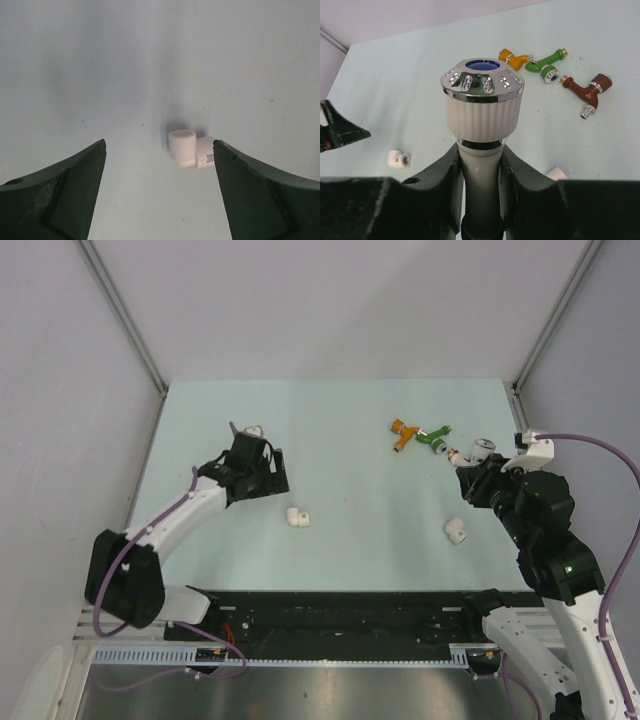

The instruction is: Install the water faucets

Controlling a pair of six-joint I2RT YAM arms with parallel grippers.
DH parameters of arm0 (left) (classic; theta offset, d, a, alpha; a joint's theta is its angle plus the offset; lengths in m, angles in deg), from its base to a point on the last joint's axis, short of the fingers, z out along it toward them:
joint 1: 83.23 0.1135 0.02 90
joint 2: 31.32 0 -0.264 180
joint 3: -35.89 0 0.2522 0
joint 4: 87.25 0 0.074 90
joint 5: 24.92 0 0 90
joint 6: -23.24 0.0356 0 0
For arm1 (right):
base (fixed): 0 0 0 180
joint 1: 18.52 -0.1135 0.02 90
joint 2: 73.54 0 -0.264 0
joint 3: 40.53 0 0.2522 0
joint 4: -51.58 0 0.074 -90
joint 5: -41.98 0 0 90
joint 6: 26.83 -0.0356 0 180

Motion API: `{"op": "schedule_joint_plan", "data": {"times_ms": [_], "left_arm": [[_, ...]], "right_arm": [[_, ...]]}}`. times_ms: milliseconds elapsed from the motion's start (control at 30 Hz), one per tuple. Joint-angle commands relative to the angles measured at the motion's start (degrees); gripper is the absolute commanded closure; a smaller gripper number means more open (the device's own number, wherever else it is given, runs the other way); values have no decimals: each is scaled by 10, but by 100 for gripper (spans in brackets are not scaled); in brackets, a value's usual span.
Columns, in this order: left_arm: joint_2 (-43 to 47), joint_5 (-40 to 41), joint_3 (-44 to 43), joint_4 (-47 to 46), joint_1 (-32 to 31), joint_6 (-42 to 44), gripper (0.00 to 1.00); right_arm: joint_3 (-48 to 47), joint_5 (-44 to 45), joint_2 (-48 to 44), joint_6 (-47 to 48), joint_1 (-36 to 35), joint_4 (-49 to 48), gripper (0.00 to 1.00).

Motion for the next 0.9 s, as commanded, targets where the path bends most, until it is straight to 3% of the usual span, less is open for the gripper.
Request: {"op": "schedule_joint_plan", "data": {"times_ms": [0,400,500,633,867], "left_arm": [[-84,-21,-72,130,5,-47,11],[-249,-63,-165,116,-21,-70,20],[-276,-65,-173,117,-33,-73,27],[-284,-51,-159,114,-45,-81,35],[-298,-49,-141,93,-61,-100,39]], "right_arm": [[-3,-10,0,12,-4,-39,100],[4,-18,12,18,-15,-42,100],[7,-22,16,20,-18,-45,100],[11,-23,14,23,-20,-45,100],[22,-31,14,22,-20,-51,100]]}}
